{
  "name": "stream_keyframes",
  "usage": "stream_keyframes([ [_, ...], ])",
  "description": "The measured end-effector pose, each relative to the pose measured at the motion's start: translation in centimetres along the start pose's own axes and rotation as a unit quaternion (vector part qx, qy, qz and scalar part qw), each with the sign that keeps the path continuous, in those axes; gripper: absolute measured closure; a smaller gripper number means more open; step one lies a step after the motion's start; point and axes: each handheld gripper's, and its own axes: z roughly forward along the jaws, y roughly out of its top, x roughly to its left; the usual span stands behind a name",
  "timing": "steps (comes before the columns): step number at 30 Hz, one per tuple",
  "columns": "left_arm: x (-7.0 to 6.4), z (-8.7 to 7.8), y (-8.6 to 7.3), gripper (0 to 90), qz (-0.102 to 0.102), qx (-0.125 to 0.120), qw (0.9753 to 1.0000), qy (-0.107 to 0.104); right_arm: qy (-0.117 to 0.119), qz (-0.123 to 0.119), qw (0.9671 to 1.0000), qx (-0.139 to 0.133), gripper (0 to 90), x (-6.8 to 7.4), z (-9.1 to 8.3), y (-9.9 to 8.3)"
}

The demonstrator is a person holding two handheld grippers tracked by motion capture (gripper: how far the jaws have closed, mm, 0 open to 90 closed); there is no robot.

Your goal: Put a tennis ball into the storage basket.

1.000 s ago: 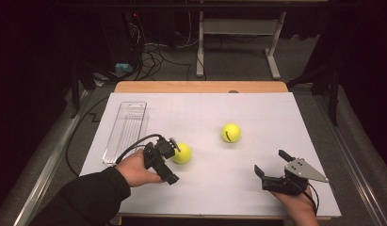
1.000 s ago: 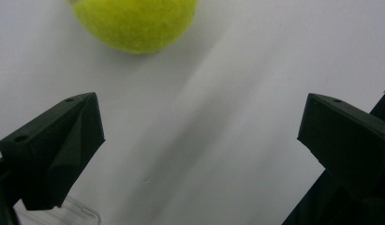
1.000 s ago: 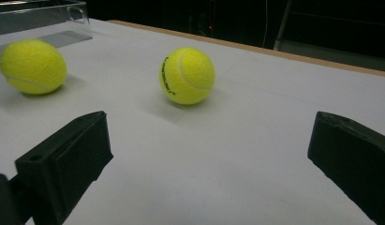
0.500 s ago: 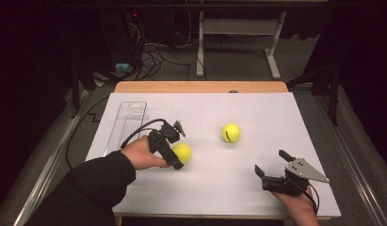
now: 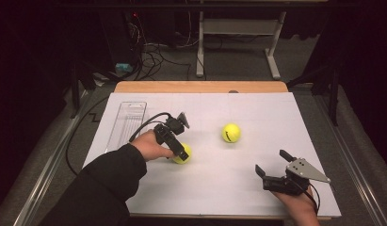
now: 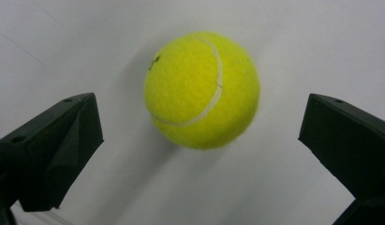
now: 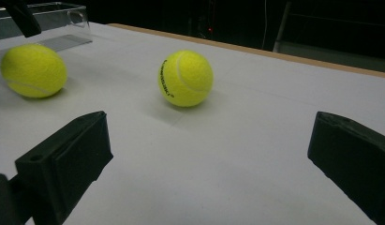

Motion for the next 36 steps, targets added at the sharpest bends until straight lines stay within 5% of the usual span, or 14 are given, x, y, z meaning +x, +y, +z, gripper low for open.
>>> stream_keyframes([
  [12, 0.2, 2.4, 1.2, 3.9, -0.014, 0.024, 0.9996, 0.009, 0.003, 0.001, 1.0, 0.001, 0.0, 0.1, 0.1, -0.1],
  [21, 0.0, 3.0, 1.5, 26.2, -0.005, 0.034, 0.9994, 0.0, 0.004, 0.002, 1.0, 0.001, 0.0, 0.1, 0.1, -0.1],
  [27, 0.1, 2.4, 1.4, 27.1, -0.014, 0.027, 0.9995, 0.003, 0.004, 0.002, 1.0, 0.001, 0.0, 0.1, 0.1, -0.1],
  [36, 0.4, -1.0, 0.8, 27.1, -0.014, 0.012, 0.9998, 0.007, 0.004, 0.002, 1.0, 0.001, 0.0, 0.1, 0.0, 0.0],
])
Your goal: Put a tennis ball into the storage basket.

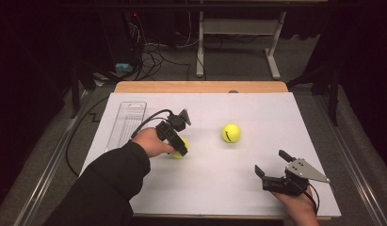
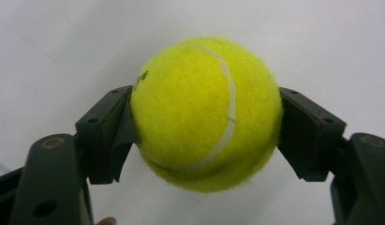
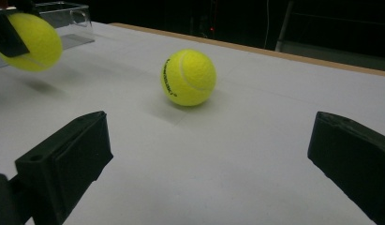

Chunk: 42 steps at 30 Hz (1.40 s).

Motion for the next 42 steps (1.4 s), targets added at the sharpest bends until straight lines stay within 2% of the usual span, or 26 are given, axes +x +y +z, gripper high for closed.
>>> stream_keyframes([
  [8, 0.5, -2.7, -0.8, 27.1, -0.006, 0.003, 1.0, 0.003, 0.0, -0.002, 1.0, 0.0, 0.0, 0.0, 0.0, 0.0],
  [16, 1.2, -4.8, -1.5, 27.1, -0.011, 0.009, 0.9999, -0.004, 0.0, 0.0, 1.0, 0.0, 0.0, 0.0, 0.0, 0.0],
  [22, 2.3, -6.2, -2.3, 27.1, -0.026, -0.001, 0.9996, -0.007, 0.0, 0.0, 1.0, 0.0, 0.0, 0.1, 0.0, 0.0],
  [31, 4.7, -7.6, -3.8, 27.1, -0.057, -0.012, 0.9982, 0.008, 0.0, 0.001, 1.0, 0.001, 0.0, 0.1, 0.0, 0.0],
  [42, 8.4, -8.6, -6.3, 27.1, -0.112, -0.02, 0.9933, 0.017, 0.001, -0.002, 1.0, 0.001, 0.0, 0.1, 0.1, 0.0],
])
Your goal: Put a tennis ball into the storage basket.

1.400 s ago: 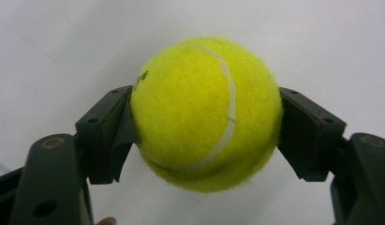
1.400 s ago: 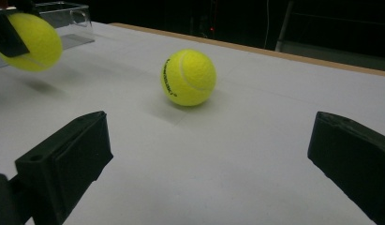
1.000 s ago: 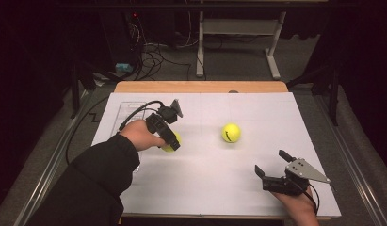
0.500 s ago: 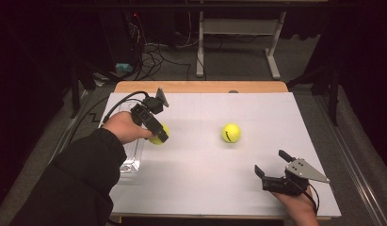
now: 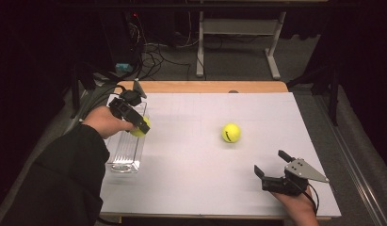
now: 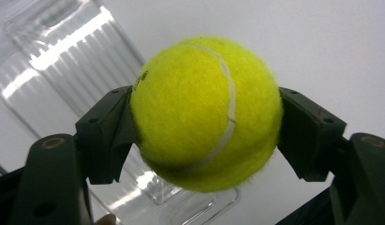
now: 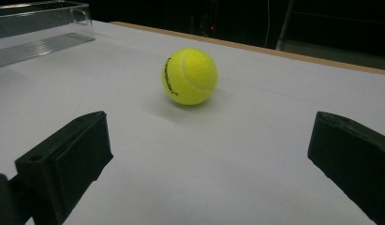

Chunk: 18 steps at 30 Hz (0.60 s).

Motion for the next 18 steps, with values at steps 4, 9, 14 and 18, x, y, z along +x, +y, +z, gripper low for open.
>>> stream_keyframes([
  [4, 1.2, -0.2, -0.6, 27.1, -0.017, 0.0, 0.9998, 0.003, 0.0, 0.0, 1.0, 0.0, 0.0, 0.0, 0.0, 0.0],
  [9, 2.3, -0.2, -1.2, 27.1, -0.033, 0.003, 0.9994, 0.011, 0.0, 0.0, 1.0, 0.001, 0.0, 0.0, 0.0, 0.0],
  [14, 3.3, -0.2, -1.7, 27.1, -0.047, 0.008, 0.9987, 0.018, 0.0, 0.0, 1.0, 0.001, 0.0, 0.0, 0.0, 0.0],
  [18, 3.8, 0.1, -2.0, 27.1, -0.055, 0.012, 0.9981, 0.022, 0.001, 0.0, 1.0, 0.002, 0.0, 0.0, 0.0, 0.0],
])
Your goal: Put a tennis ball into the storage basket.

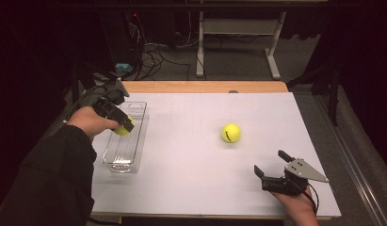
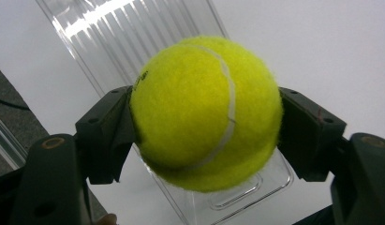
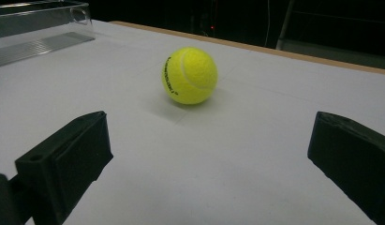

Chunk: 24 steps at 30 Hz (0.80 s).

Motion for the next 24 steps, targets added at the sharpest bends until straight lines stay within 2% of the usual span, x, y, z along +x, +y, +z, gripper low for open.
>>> stream_keyframes([
  [5, 0.5, 0.3, 0.0, 27.0, -0.009, 0.0, 0.9999, 0.01, 0.0, -0.001, 1.0, 0.0, 0.0, 0.0, 0.0, 0.0],
  [10, 0.3, 0.7, 0.4, 26.9, -0.012, -0.002, 0.9998, 0.015, 0.0, 0.002, 1.0, 0.002, 0.0, 0.1, 0.1, 0.0],
  [17, 0.2, 2.9, 1.2, 26.8, -0.013, 0.015, 0.9996, 0.021, 0.0, 0.001, 1.0, 0.002, 0.0, 0.0, 0.0, 0.0],
  [24, 0.6, 4.5, 1.8, 26.7, -0.019, 0.018, 0.9993, 0.025, 0.001, 0.002, 1.0, 0.002, 0.0, -0.1, 0.1, -0.1],
])
